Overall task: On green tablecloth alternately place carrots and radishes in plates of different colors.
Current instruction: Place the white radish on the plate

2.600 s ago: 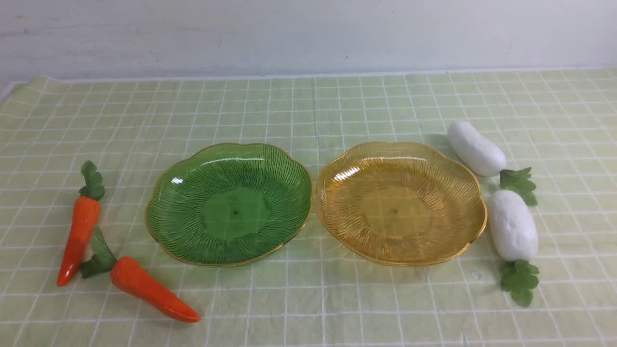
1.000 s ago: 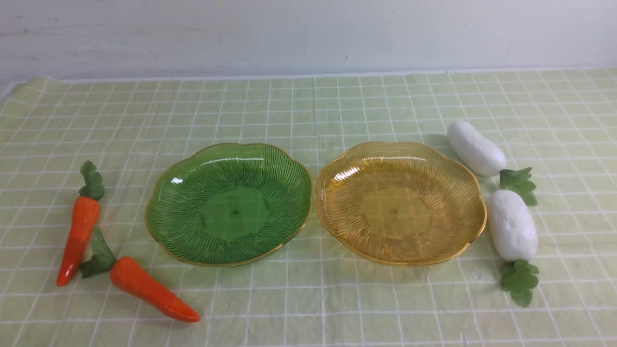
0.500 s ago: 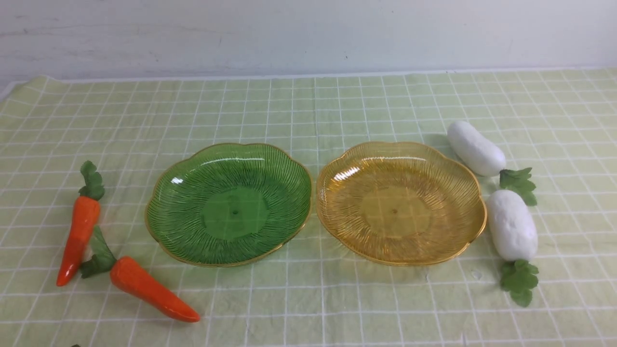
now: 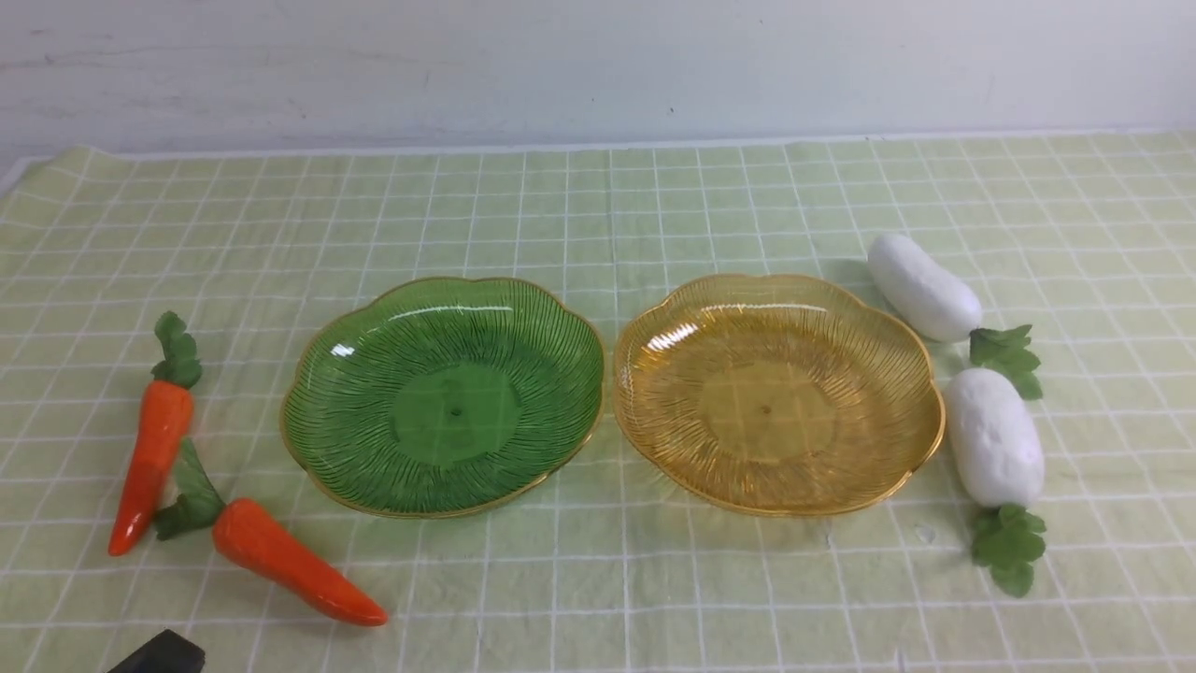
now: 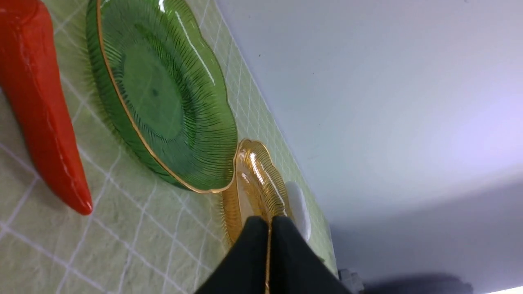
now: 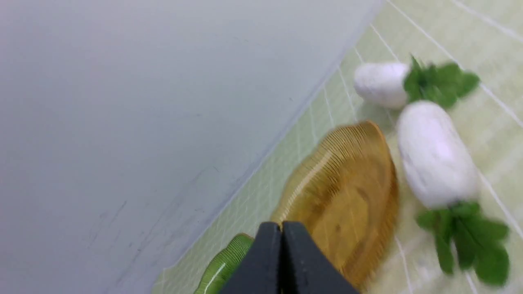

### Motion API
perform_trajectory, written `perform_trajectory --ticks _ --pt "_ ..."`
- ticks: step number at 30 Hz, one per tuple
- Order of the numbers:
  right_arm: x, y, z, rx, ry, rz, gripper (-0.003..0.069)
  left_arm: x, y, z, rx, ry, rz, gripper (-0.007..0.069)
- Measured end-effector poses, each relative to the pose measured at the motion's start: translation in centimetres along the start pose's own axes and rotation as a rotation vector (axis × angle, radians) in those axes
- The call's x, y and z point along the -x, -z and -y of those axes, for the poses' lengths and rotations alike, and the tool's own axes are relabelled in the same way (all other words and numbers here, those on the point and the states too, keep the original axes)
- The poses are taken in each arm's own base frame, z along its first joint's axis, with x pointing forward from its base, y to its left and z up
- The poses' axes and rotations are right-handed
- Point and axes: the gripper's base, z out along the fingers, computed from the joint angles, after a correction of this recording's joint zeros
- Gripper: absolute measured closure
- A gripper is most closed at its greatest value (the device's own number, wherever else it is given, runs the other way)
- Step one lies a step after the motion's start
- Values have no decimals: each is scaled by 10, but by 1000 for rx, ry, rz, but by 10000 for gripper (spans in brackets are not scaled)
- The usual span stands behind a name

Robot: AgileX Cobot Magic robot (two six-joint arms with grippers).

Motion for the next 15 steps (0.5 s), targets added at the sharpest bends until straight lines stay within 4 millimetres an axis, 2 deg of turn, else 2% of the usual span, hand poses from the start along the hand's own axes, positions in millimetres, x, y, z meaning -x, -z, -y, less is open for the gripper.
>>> perform_trajectory --ticks 1,3,4,5,8,9,10,11,15 --pt "4 1 -4 11 21 12 674 0 0 2 -5 -8 -4 632" --pt "27 6 -30 49 217 70 674 6 4 22 -49 -113 -1 632" --pt "30 6 -34 50 240 72 674 7 5 25 -55 -124 -1 632" --pt "43 -1 -46 19 371 42 673 11 4 38 -53 -192 -20 632" --pt "48 -15 -51 -44 479 -71 673 15 0 49 -28 -272 -67 632" --pt "50 -30 -50 -106 534 -180 672 17 -4 55 -2 -314 -115 632" --pt "49 -52 -41 -214 601 -361 666 17 -13 61 53 -368 -225 632" --pt "49 -55 -40 -224 603 -378 664 17 -15 61 66 -378 -252 632" --pt "49 -113 -18 -434 565 -658 620 11 -37 56 189 -429 -580 632"
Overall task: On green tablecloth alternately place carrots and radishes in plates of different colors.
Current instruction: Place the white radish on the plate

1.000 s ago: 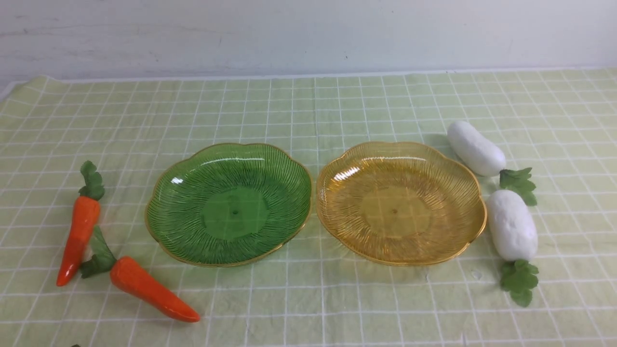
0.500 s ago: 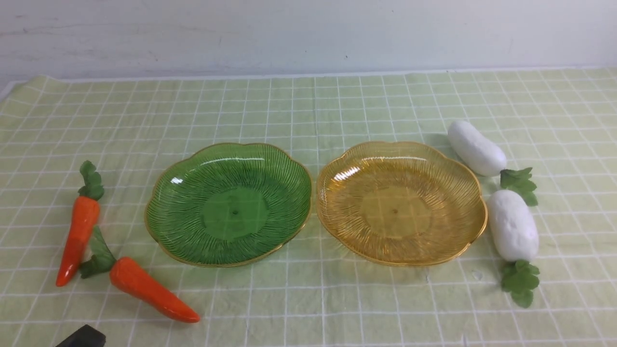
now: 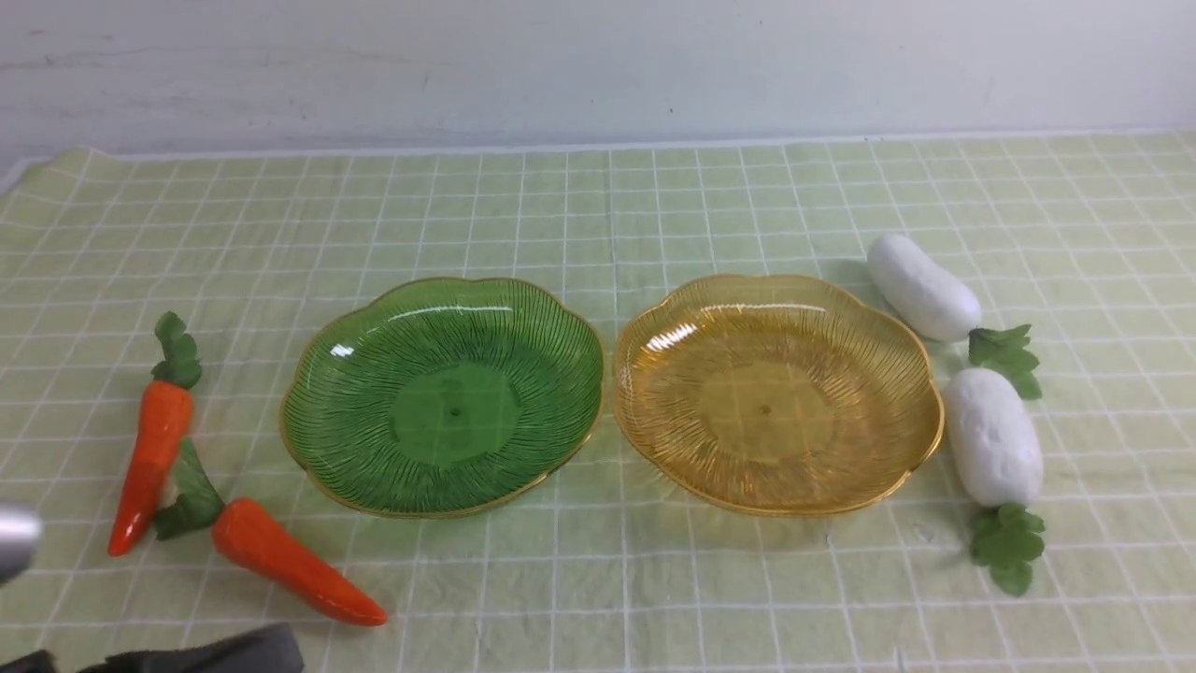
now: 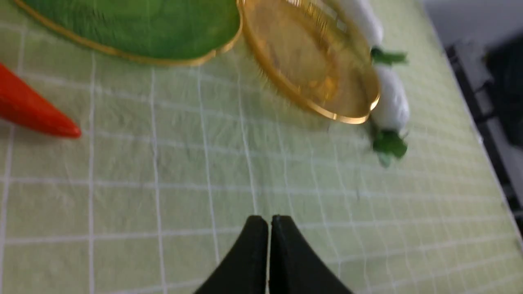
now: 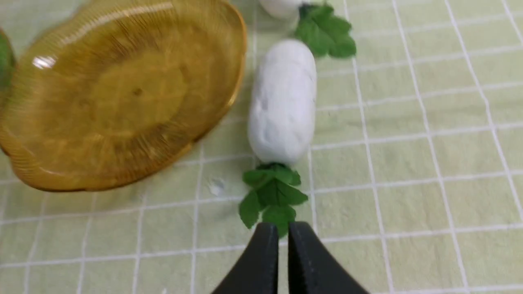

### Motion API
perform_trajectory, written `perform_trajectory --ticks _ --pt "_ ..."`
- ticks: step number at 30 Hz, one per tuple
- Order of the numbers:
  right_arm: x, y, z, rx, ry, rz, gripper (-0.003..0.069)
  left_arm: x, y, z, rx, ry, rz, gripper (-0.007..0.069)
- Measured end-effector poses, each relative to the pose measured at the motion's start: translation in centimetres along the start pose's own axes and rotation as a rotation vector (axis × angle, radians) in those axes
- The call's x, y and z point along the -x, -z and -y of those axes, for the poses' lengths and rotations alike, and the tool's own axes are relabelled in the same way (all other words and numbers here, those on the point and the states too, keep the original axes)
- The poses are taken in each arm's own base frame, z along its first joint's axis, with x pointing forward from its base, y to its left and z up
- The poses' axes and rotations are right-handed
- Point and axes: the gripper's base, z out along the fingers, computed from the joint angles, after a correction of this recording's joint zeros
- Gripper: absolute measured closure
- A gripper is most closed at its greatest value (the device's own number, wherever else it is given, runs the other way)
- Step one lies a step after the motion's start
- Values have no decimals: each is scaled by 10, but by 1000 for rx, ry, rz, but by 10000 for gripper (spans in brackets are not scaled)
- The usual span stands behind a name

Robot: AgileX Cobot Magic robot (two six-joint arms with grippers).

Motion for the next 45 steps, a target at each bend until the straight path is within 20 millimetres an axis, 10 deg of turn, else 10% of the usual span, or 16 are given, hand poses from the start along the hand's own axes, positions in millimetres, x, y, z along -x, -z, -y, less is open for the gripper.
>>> perform_trajectory --ticks 10,21,36,45 --pt "58 -88 -7 -18 33 -222 382 2 -29 -17 54 -17 -253 631" --pt "64 -171 -18 -32 167 -376 13 3 -31 -18 59 -27 -258 631" --pt "39 -211 -7 -77 250 -508 113 3 -31 -18 60 -30 -258 631" --pt "64 -198 -1 -195 360 -604 202 3 -31 -19 66 -39 -262 631"
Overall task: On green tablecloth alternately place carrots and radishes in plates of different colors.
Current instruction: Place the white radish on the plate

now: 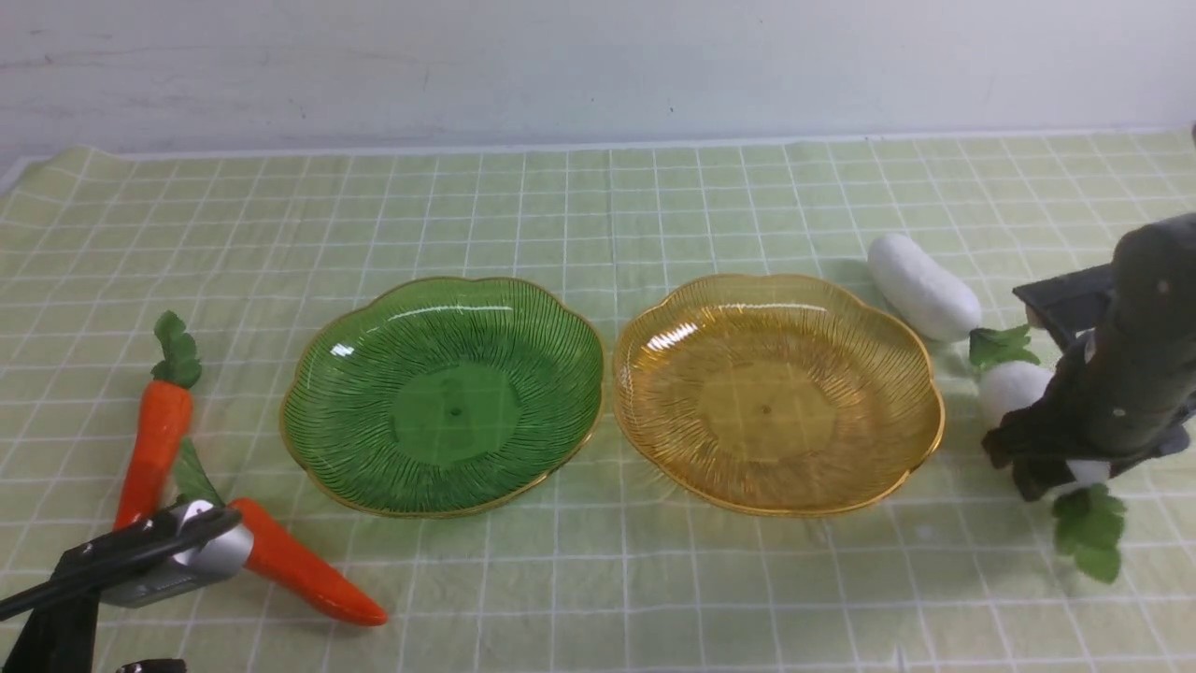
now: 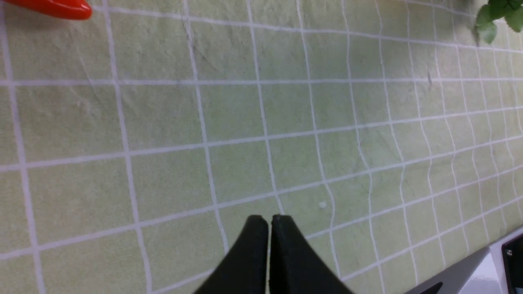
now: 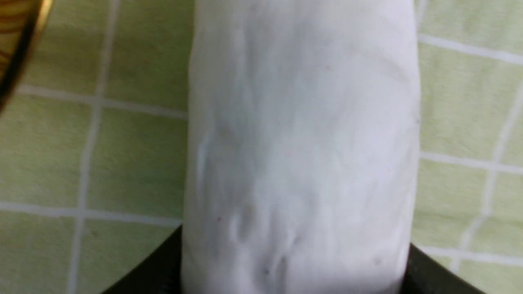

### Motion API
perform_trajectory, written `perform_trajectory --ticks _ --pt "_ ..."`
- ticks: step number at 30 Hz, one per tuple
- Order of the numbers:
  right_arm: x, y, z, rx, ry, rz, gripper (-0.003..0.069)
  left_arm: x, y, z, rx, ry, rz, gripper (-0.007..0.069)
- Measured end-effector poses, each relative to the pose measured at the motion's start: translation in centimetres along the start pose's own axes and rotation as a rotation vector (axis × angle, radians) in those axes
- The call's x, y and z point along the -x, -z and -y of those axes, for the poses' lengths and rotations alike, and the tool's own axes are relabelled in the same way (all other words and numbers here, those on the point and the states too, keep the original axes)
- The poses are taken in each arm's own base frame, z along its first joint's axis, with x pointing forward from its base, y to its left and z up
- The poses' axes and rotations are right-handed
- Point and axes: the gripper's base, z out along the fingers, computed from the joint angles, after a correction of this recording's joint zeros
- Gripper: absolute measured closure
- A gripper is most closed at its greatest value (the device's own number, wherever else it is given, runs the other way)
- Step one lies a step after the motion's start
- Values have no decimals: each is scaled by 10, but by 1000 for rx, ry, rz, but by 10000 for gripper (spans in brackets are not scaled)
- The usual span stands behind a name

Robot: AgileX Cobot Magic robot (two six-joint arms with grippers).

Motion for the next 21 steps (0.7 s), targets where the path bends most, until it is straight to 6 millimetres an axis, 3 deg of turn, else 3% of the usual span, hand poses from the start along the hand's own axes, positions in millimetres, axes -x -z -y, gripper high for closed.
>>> perform_trajectory --ticks 3,6,9,13,21 --pt "13 38 10 -30 -88 -15 202 0 0 0 0 0 0 631" --pt "19 61 11 6 -132 5 202 0 0 0 0 0 0 631" --pt "26 82 -4 192 -123 49 202 0 0 0 1 -1 1 631" --pt "37 75 -32 349 -17 102 202 0 0 0 2 -1 3 631" --pt "54 43 -70 392 120 151 202 2 0 -1 10 -1 22 631"
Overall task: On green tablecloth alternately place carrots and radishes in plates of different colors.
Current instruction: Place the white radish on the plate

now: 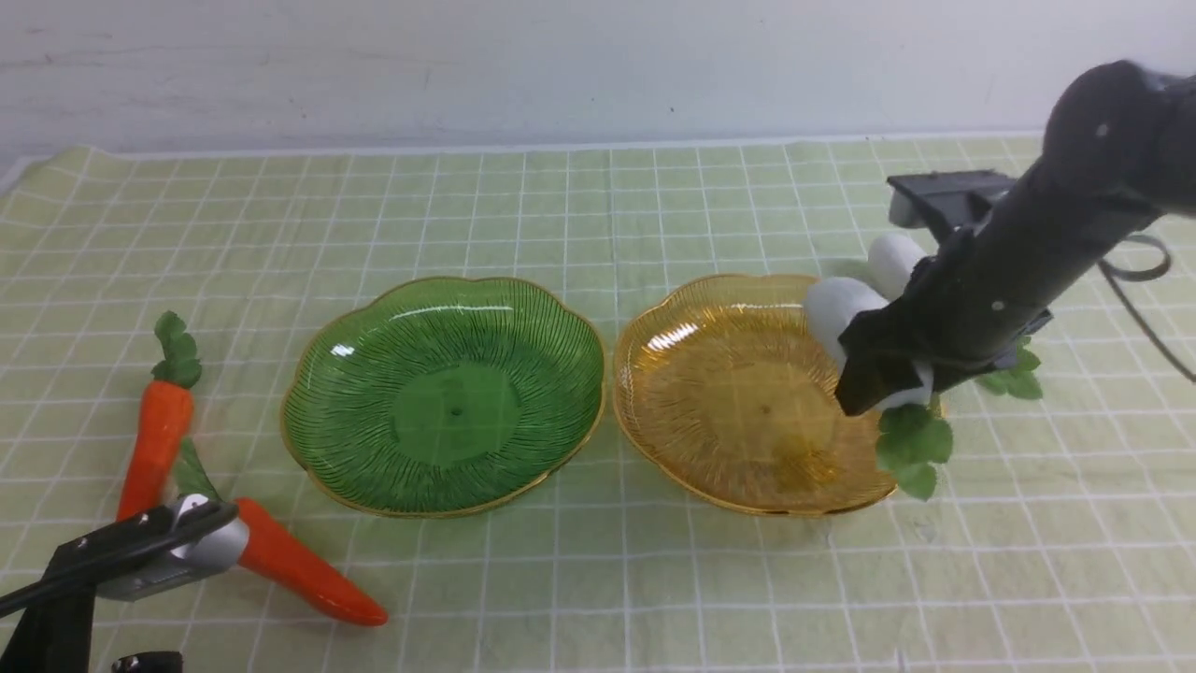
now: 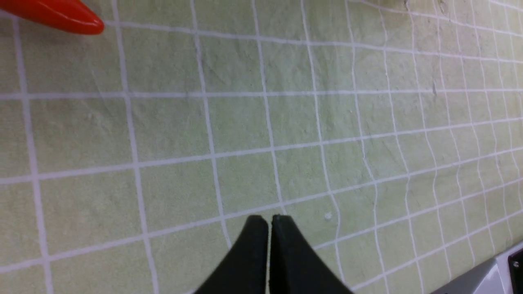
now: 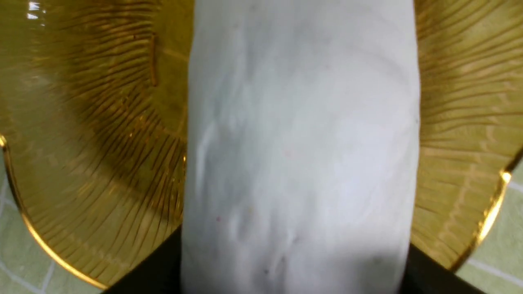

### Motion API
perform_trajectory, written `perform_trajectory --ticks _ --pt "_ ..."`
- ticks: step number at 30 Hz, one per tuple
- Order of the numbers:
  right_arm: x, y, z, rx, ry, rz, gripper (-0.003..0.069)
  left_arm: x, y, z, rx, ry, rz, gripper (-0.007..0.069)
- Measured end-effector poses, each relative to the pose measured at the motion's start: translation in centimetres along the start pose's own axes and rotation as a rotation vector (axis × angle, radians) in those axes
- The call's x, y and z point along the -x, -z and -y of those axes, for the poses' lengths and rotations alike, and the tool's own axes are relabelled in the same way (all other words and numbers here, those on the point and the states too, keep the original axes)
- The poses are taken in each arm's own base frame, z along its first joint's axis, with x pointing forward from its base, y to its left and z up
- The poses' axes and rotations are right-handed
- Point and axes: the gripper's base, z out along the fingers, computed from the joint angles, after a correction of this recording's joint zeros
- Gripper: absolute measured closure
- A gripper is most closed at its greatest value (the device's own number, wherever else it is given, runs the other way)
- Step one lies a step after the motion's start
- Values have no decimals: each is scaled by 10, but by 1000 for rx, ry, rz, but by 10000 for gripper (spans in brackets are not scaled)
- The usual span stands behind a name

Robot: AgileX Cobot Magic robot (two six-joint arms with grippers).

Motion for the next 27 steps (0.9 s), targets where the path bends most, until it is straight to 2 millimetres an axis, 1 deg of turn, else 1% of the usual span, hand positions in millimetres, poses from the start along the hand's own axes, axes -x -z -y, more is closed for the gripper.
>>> perform_trajectory --ticks 2,4,6,10,12,15,18,19,20,21,23,25,27 --pt "1 -6 0 -4 3 5 199 0 0 0 0 0 0 631" --pt "2 -11 1 -7 2 11 175 0 0 0 0 0 0 631" --pt "3 -13 2 -10 1 15 134 0 0 0 0 0 1 631" --pt "4 -13 2 -15 -11 17 11 0 0 0 1 0 2 631" --pt "7 -11 4 -32 -6 23 -16 0 0 0 1 0 2 631" --pt "15 -3 7 -77 3 46 -27 0 0 0 1 0 2 631" --pt "32 15 13 -173 18 108 -27 0 0 0 1 0 2 631" --pt "39 23 17 -222 15 145 -23 0 0 0 1 0 2 631" --pt "40 25 19 -234 17 154 -22 0 0 0 1 0 2 631" --pt "46 31 23 -264 4 201 -15 0 0 0 1 0 2 631" --pt "54 40 35 -326 -39 289 3 0 0 0 1 0 2 631" --pt "60 43 47 -358 -100 381 25 0 0 0 1 0 2 631" --pt "64 40 55 -366 -142 425 41 0 0 0 1 0 2 631"
